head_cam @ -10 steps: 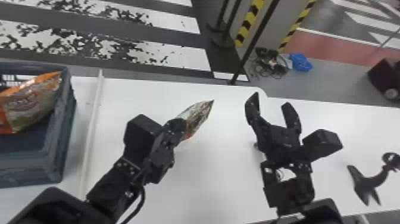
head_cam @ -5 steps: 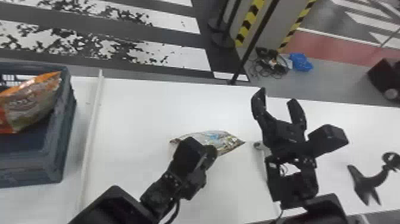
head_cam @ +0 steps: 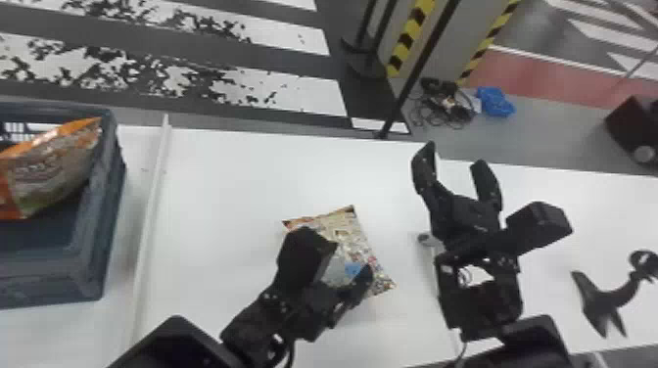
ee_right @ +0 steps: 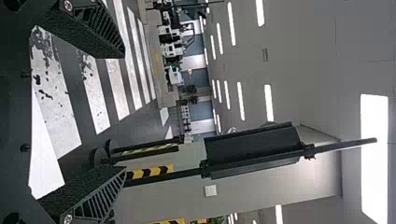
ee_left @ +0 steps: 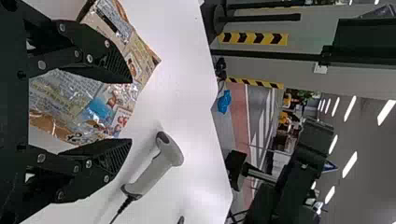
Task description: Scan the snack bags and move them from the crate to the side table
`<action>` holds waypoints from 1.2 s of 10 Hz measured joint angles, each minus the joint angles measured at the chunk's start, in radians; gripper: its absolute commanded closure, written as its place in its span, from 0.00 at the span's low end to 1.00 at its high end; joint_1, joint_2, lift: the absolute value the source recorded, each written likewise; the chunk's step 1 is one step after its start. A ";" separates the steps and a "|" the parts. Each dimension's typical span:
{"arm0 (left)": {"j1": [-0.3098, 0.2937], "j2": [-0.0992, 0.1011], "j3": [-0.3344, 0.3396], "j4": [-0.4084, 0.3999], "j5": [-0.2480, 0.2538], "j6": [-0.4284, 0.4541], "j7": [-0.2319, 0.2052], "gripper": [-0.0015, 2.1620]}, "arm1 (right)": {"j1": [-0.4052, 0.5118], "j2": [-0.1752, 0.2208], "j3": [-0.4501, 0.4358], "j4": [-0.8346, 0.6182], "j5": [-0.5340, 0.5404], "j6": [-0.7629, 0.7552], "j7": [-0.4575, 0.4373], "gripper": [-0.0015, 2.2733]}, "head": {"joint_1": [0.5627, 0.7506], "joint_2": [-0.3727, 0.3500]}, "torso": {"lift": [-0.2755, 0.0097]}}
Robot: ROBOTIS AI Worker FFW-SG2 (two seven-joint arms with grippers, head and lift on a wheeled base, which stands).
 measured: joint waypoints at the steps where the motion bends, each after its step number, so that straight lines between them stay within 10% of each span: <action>1: 0.049 0.021 0.020 -0.077 0.003 0.028 0.007 0.03 | -0.002 0.002 0.012 -0.001 0.005 0.000 0.000 0.03 | 0.70 0.03 | 0.66; 7: 0.259 0.209 0.278 -0.367 0.011 -0.018 0.105 0.03 | 0.010 0.013 0.038 0.012 0.057 0.124 0.026 0.03 | 0.70 0.03 | 0.66; 9: 0.315 0.213 0.415 -0.461 0.109 -0.022 0.089 0.03 | 0.035 0.017 0.035 0.004 0.059 0.197 0.061 0.06 | 0.70 0.05 | 0.66; 10: 0.352 0.205 0.480 -0.502 0.125 -0.021 0.088 0.03 | 0.048 0.022 0.033 -0.020 0.050 0.266 0.116 0.18 | 0.70 0.10 | 0.66; 12: 0.422 0.194 0.637 -0.564 0.160 -0.025 0.075 0.03 | 0.074 0.040 0.024 -0.046 0.039 0.332 0.206 0.80 | 0.70 0.28 | 0.66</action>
